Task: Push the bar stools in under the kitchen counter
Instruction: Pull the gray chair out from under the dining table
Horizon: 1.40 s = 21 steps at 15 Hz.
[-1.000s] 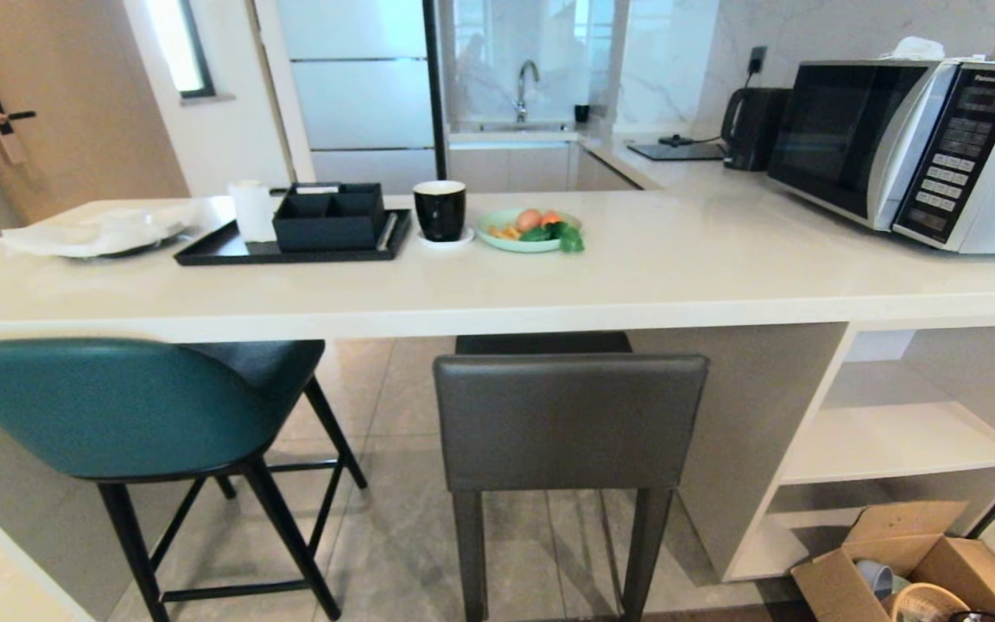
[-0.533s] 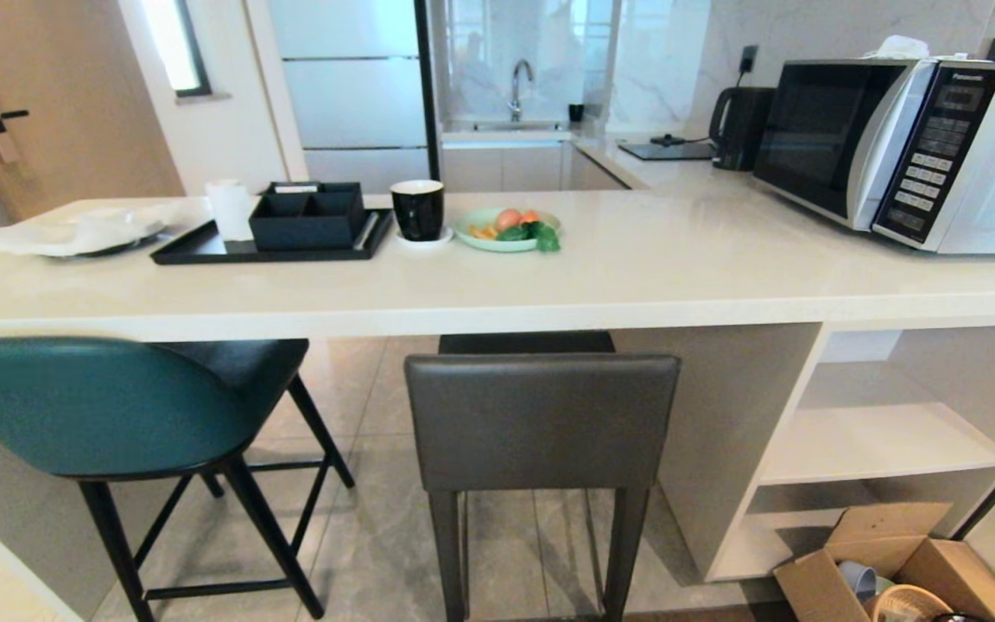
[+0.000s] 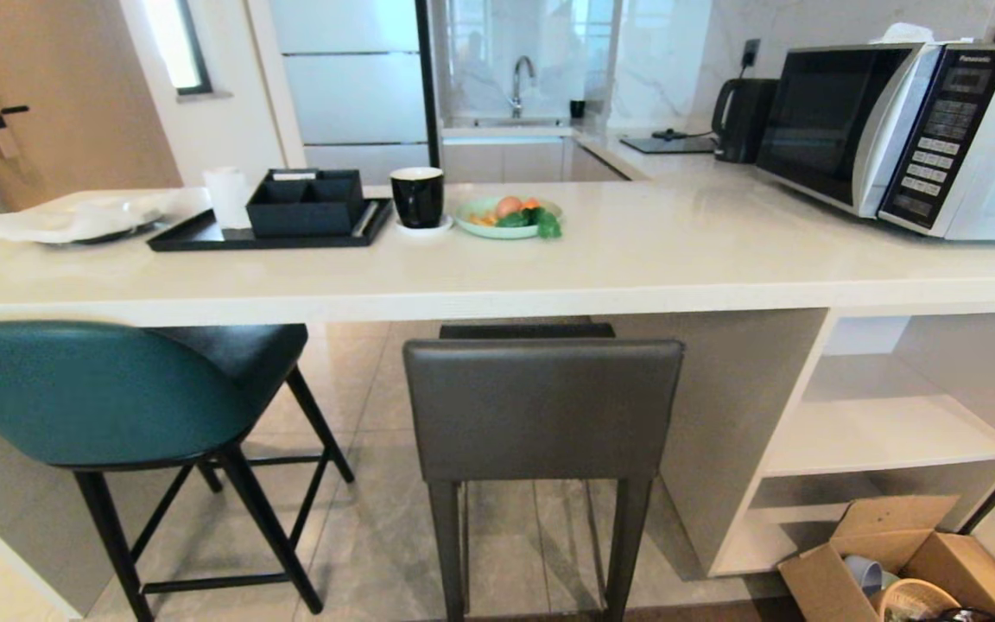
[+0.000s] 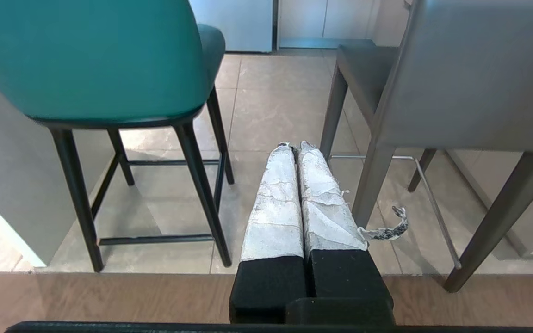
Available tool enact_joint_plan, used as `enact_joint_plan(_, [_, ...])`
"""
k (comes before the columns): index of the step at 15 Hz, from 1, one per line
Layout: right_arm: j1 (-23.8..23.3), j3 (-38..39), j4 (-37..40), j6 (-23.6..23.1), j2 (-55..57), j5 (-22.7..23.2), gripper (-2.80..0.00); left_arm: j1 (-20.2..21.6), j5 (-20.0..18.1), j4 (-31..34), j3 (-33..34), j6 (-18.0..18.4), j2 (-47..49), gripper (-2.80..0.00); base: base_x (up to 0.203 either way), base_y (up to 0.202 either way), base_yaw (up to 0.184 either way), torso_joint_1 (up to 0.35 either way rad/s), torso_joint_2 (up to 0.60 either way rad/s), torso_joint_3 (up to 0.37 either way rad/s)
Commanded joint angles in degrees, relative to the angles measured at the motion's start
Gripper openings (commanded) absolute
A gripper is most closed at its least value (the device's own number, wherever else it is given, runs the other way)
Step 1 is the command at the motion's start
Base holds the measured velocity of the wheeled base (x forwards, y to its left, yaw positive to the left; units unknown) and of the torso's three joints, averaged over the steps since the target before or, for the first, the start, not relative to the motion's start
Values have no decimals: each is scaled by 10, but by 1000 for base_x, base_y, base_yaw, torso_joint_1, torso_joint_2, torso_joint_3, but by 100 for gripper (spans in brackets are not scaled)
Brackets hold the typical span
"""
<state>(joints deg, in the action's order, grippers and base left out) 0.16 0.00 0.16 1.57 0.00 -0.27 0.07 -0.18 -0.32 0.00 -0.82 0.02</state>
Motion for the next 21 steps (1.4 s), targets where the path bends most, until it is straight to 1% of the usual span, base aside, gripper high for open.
enact_joint_plan(1, [0, 1, 0, 0, 1, -1, -280, 0, 0, 0, 1, -1, 1, -280, 0, 0, 0, -173, 437, 256])
enact_joint_plan(7, [0, 1, 0, 0, 1, 0, -280, 0, 0, 0, 1, -1, 1, -280, 0, 0, 0, -153, 404, 250])
enact_joint_plan(14, [0, 1, 0, 0, 0, 0, -280, 0, 0, 0, 1, -1, 1, -280, 0, 0, 0, -11, 32, 22])
enact_joint_plan(16, [0, 1, 0, 0, 0, 0, -280, 0, 0, 0, 1, -1, 1, -280, 110, 0, 0, -8, 2, 10])
enact_joint_plan(21, [0, 1, 0, 0, 1, 0, -280, 0, 0, 0, 1, -1, 1, -280, 195, 0, 3, 0, 1, 1])
